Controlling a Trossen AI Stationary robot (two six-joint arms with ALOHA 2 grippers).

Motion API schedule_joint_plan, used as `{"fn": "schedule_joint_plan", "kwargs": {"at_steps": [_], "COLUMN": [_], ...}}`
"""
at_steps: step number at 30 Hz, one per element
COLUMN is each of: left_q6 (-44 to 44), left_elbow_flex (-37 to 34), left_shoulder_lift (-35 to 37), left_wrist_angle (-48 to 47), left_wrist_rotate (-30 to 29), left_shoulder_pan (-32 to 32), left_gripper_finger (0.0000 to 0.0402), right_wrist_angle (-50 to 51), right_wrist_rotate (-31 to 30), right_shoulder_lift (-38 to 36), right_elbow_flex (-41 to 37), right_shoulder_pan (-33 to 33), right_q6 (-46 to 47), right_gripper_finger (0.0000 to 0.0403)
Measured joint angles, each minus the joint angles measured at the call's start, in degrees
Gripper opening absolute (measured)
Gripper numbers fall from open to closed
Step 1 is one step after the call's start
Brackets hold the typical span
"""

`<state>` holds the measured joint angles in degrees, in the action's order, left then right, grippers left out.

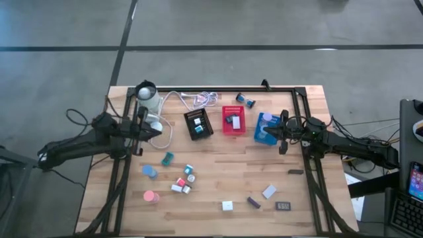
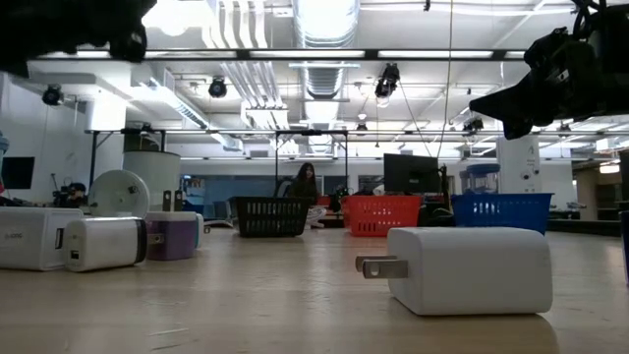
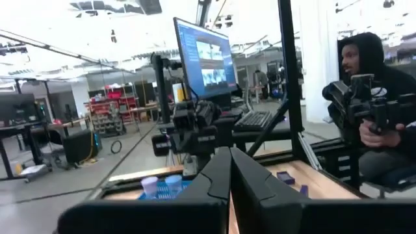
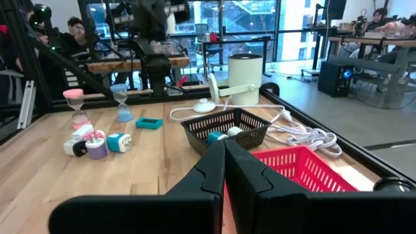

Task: Pick & Place Office items
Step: Put the light blue hourglass into the blue bin

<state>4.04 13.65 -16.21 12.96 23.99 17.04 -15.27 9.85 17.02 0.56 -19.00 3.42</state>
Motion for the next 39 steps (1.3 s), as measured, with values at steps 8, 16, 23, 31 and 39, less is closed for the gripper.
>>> {"fn": "schedule_joint_plan", "kwargs": {"at_steps": [8,16,23,31,39], "left_q6": [-0.92,-3.88,-6.51,-9.26,-14.22], "left_elbow_flex": [18.71,32.95,48.49,57.16,57.52], "left_shoulder_lift": [-1.71,-8.32,-20.1,-29.15,-31.49], "left_wrist_angle": [-21.77,-31.35,-54.76,-77.95,-88.75], "left_wrist_rotate": [-4.58,-8.33,-19.2,-22.39,-21.17], "left_shoulder_pan": [-0.03,-0.11,-0.11,-1.29,-5.63], "left_gripper_finger": [0.0003,0.0002,0.0001,0.0001,0.0003], "right_wrist_angle": [0.02,0.04,0.06,0.2,0.25], "right_wrist_rotate": [0.04,0.04,0.08,0.5,0.63], "right_shoulder_lift": [0.02,0.02,0.04,0.07,0.07], "right_elbow_flex": [0.0,0.0,0.0,0.0,0.0], "right_shoulder_pan": [-0.02,-0.02,-0.01,0.0,-0.01], "right_q6": [-0.42,-0.42,-0.42,-0.17,0.02], "right_gripper_finger": [0.0008,0.0008,0.0008,0.0008,0.0008]}}
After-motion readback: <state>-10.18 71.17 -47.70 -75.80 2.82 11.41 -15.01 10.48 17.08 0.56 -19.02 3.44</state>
